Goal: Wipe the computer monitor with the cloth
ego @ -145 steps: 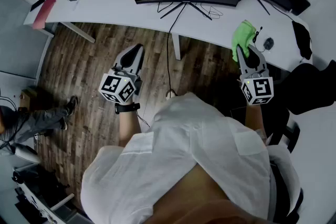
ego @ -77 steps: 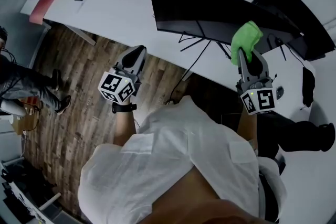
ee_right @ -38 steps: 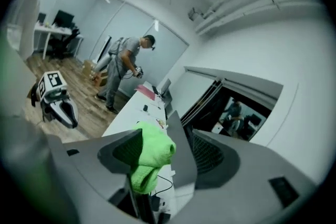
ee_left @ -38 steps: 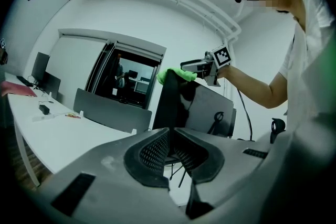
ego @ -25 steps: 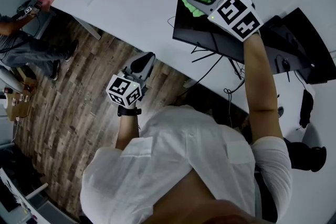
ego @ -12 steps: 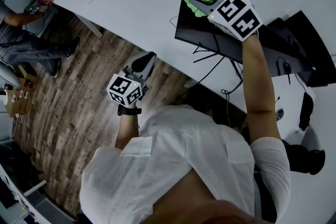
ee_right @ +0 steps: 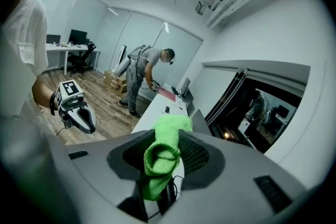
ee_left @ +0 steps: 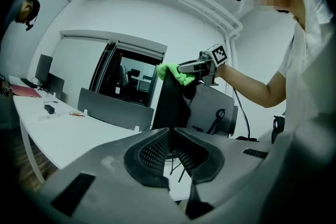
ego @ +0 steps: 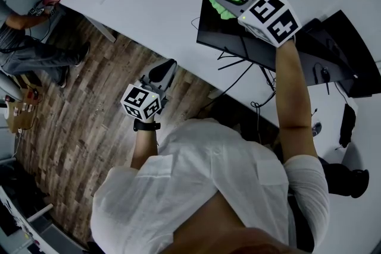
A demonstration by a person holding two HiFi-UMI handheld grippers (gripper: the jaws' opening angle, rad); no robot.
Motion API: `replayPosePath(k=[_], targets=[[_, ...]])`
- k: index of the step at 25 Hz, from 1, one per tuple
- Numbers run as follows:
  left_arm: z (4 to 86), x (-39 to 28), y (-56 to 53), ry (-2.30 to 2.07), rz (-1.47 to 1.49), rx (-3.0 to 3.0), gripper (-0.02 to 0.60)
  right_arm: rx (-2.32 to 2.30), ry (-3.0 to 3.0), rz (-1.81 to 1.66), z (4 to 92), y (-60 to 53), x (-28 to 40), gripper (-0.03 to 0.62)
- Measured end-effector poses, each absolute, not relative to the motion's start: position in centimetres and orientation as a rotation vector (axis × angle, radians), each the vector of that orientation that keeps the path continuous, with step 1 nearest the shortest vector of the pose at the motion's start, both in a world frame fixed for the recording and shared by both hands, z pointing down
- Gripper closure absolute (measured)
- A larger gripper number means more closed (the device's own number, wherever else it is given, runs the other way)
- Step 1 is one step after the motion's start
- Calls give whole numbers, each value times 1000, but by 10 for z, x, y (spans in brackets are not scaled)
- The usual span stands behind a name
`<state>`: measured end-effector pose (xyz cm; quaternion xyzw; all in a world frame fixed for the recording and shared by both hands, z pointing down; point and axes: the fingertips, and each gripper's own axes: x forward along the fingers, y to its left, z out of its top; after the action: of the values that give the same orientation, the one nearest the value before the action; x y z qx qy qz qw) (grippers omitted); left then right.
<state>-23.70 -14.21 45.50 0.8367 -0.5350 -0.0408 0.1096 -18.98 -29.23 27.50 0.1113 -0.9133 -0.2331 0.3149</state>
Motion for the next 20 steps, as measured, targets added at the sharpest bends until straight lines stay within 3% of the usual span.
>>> replayPosePath(k=[12, 20], targets=[[452, -224, -146, -1577, -114, 2467, 549, 277, -2495, -458, 264, -295, -176, 301], [451, -213, -150, -1564, -80, 2483, 549, 326, -2328, -558, 271, -296, -155, 301]])
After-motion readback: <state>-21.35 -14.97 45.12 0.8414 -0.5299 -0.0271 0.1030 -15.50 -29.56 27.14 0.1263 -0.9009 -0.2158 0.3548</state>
